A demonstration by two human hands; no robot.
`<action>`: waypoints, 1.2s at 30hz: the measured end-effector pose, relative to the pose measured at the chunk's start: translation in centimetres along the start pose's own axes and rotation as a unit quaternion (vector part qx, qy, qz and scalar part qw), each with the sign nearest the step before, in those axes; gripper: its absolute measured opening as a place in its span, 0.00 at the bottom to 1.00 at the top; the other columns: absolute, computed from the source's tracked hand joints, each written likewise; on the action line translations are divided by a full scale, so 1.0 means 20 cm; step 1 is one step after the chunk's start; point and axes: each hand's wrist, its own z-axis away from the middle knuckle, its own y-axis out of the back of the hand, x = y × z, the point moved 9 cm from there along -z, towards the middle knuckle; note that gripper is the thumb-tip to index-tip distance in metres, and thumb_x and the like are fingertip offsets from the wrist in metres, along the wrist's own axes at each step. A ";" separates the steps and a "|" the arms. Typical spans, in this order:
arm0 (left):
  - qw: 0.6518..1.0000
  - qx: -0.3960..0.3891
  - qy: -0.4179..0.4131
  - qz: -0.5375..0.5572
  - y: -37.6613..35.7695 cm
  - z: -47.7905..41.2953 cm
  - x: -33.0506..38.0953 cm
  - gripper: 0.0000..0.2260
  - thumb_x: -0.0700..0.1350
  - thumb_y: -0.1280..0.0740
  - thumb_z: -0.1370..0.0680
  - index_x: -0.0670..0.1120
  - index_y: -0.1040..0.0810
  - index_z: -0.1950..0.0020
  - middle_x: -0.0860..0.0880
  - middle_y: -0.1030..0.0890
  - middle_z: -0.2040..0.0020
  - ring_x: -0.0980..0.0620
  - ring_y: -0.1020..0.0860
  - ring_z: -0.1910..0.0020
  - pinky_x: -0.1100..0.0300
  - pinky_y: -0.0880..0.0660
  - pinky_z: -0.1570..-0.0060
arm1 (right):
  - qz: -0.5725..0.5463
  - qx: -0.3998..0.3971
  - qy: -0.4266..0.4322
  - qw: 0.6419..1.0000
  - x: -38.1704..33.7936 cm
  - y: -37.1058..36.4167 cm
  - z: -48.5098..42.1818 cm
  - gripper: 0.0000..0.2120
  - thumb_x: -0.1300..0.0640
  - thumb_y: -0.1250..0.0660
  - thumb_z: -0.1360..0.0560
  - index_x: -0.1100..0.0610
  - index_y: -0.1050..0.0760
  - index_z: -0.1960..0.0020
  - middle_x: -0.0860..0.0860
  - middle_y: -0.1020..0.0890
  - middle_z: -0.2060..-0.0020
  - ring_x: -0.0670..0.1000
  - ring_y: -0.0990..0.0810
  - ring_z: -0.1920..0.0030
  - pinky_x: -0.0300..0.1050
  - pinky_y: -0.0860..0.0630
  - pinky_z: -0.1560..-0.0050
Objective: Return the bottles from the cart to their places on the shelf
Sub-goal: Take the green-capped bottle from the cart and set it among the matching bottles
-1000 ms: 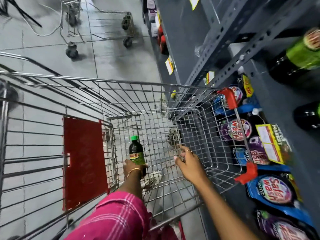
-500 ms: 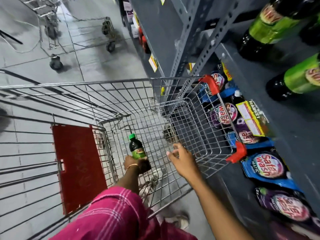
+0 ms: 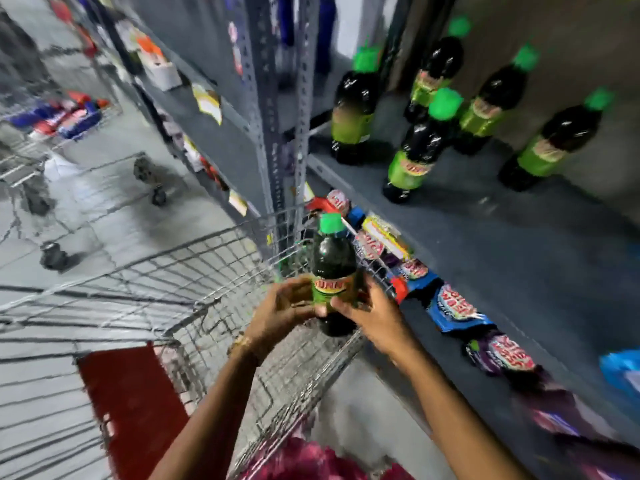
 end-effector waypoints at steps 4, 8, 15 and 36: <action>0.979 -0.118 -0.120 -0.113 -0.44 -0.14 0.48 0.19 0.33 0.27 0.33 0.44 0.22 0.43 0.54 0.16 0.49 0.59 0.20 0.49 0.66 0.23 0.47 | -0.038 0.165 0.099 0.981 -0.18 0.45 0.12 0.23 0.57 0.25 0.32 0.48 0.28 0.40 0.42 0.18 0.48 0.37 0.19 0.48 0.29 0.25 0.51; 0.942 -0.153 -0.218 -0.202 -0.76 -0.31 0.67 0.19 0.31 0.31 0.27 0.35 0.28 0.38 0.44 0.19 0.44 0.59 0.21 0.46 0.67 0.24 0.45 | -0.025 0.271 0.155 0.950 -0.25 0.79 0.18 0.23 0.54 0.25 0.33 0.36 0.29 0.44 0.38 0.19 0.48 0.42 0.20 0.45 0.39 0.24 0.46; 0.917 -0.172 -0.204 -0.296 -0.99 -0.60 0.65 0.25 0.31 0.29 0.28 0.34 0.33 0.33 0.35 0.23 0.37 0.42 0.23 0.38 0.47 0.28 0.34 | -0.011 0.346 0.137 0.928 -0.14 1.03 0.08 0.27 0.60 0.27 0.30 0.57 0.31 0.34 0.54 0.20 0.41 0.54 0.22 0.40 0.52 0.26 0.39; 0.745 -0.024 -0.249 -0.618 -0.95 -0.70 0.31 0.22 0.51 0.51 0.18 0.51 0.48 0.23 0.51 0.48 0.21 0.48 0.58 0.22 0.54 0.66 0.26 | 0.000 0.372 0.133 0.919 -0.02 0.99 0.02 0.28 0.56 0.25 0.32 0.60 0.31 0.36 0.55 0.20 0.44 0.51 0.21 0.43 0.42 0.27 0.44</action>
